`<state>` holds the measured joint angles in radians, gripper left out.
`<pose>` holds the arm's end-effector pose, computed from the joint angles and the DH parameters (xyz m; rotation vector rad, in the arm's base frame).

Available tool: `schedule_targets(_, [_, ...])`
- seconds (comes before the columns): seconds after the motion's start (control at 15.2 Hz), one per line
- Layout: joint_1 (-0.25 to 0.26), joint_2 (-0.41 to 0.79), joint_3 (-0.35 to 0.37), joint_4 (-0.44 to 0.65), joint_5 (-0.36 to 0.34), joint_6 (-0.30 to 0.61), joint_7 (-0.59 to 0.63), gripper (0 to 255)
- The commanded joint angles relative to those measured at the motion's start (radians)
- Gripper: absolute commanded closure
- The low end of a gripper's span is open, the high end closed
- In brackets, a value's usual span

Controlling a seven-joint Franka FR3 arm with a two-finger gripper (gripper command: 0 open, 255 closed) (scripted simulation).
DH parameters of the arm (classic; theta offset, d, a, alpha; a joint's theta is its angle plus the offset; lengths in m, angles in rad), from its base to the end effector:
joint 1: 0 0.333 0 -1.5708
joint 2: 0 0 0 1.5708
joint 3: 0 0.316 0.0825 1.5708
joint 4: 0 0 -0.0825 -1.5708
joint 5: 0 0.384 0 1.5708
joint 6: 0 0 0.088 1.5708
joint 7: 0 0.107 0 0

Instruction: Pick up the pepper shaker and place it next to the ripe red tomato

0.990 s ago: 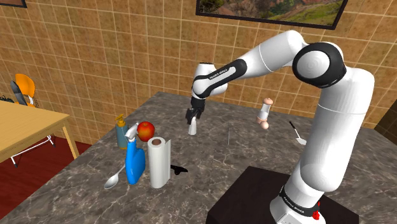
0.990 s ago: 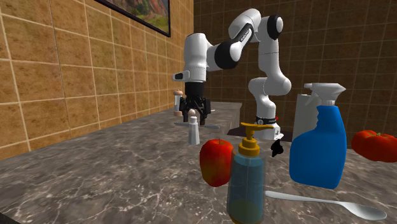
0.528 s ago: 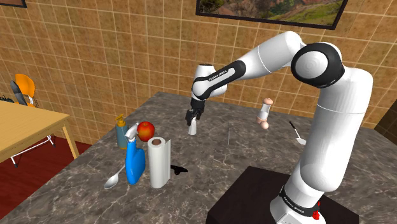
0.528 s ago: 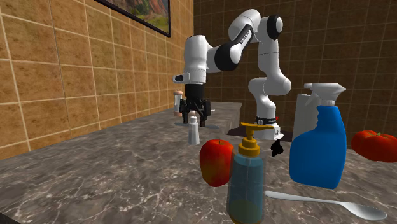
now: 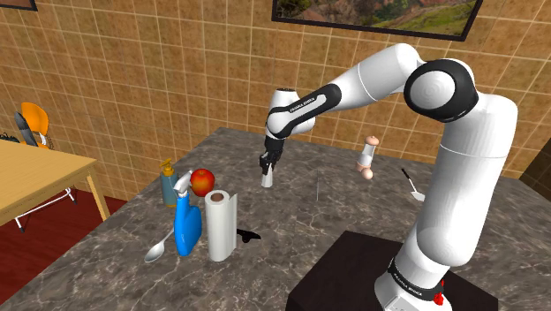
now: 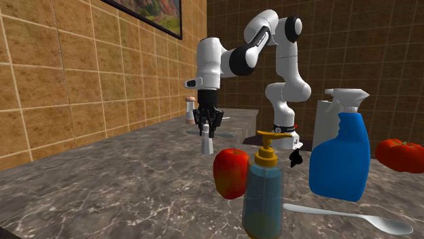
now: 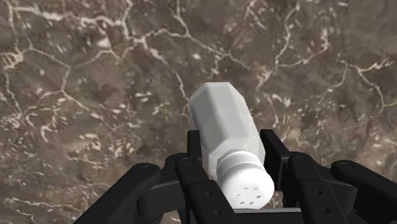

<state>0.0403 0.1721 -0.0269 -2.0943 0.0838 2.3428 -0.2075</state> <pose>0.5789 0.0093 0.3475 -3.0785 -0.2550 -0.1264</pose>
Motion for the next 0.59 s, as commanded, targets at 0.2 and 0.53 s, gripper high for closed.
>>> schedule_targets(0.2, [0.000, -0.007, 0.000, 0.005, -0.001, -0.012, 0.001, 255])
schedule_targets(0.53, [0.000, -0.042, -0.001, 0.032, -0.006, -0.074, 0.007, 255])
